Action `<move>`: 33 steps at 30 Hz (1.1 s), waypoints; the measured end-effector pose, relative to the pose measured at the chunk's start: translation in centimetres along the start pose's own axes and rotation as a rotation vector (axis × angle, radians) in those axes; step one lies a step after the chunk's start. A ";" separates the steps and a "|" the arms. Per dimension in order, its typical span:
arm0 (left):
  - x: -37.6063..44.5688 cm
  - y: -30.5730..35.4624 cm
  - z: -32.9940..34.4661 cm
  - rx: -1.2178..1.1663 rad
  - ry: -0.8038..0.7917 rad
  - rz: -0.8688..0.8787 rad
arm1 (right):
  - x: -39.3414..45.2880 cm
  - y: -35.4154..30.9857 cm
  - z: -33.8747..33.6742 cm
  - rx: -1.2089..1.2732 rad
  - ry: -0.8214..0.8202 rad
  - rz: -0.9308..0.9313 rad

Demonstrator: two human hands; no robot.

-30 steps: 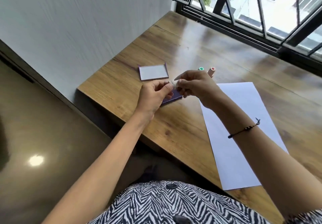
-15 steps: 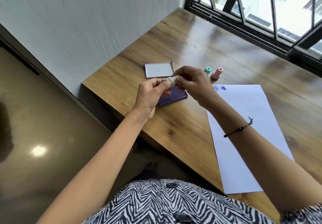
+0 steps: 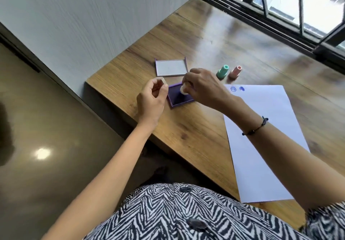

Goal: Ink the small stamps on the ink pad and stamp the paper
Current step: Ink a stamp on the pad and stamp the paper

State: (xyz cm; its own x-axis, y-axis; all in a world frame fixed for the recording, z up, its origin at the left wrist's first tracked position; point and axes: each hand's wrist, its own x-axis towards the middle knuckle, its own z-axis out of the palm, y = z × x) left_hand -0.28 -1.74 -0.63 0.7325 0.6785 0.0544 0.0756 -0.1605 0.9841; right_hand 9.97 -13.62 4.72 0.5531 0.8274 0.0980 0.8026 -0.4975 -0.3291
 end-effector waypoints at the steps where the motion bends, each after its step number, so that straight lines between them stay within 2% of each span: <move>1: 0.0 0.0 0.1 -0.005 0.008 -0.006 | 0.1 0.0 0.1 -0.027 -0.011 0.001; 13: -0.1 0.3 0.3 0.106 0.033 0.098 | -0.1 0.1 2.0 -0.164 -0.020 -0.014; 33: -0.6 0.5 0.0 0.121 0.044 0.130 | -0.9 0.4 2.0 -0.190 0.016 -0.013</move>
State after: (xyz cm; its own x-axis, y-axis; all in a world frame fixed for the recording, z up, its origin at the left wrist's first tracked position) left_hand -0.63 -2.23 -0.17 0.7112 0.6769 0.1899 0.0650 -0.3323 0.9409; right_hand 9.40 -14.05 2.64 0.5444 0.8306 0.1169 0.8368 -0.5280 -0.1449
